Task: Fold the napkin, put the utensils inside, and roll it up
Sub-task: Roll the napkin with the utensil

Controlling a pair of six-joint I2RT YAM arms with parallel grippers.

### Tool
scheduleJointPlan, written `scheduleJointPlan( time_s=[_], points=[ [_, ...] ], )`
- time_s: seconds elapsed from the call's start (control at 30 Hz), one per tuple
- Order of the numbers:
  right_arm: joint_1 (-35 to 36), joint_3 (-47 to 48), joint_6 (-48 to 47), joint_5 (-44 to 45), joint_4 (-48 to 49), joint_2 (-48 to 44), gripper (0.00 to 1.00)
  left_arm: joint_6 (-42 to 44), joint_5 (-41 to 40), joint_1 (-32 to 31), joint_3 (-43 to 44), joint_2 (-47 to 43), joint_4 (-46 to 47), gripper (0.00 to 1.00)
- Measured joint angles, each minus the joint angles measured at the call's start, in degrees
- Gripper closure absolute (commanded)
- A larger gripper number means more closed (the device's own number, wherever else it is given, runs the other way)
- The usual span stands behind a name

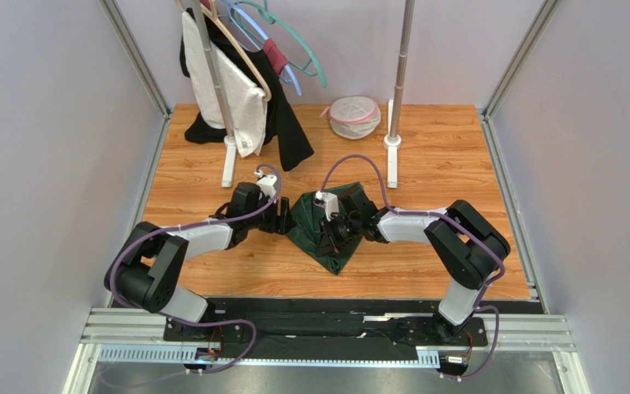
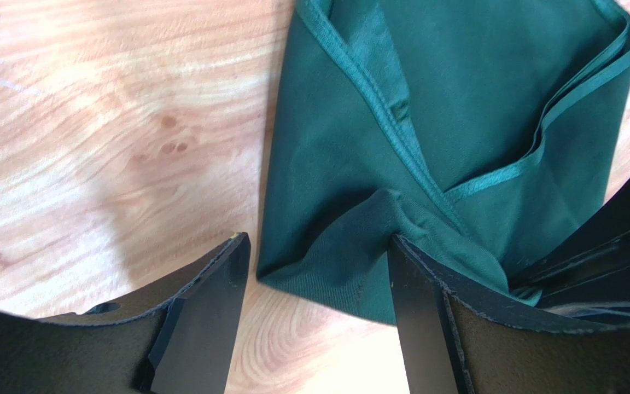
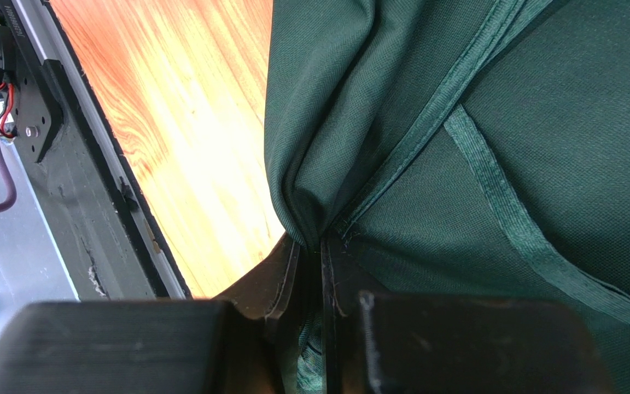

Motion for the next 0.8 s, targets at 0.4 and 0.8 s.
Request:
scheduleJointPlan(
  time_s=[0.4,0.8],
  points=[
    [-0.09,0.00,0.11,-0.63,-0.39,0.02,1.00,-1.11,6.16,2.16,0.66,5.03,6.40,0.41],
    [-0.37,0.46,0.15,-1.36,-1.66,0.24,1.00,-2.36,9.97,2.21,0.57,5.55,6.56,0.37]
  ],
)
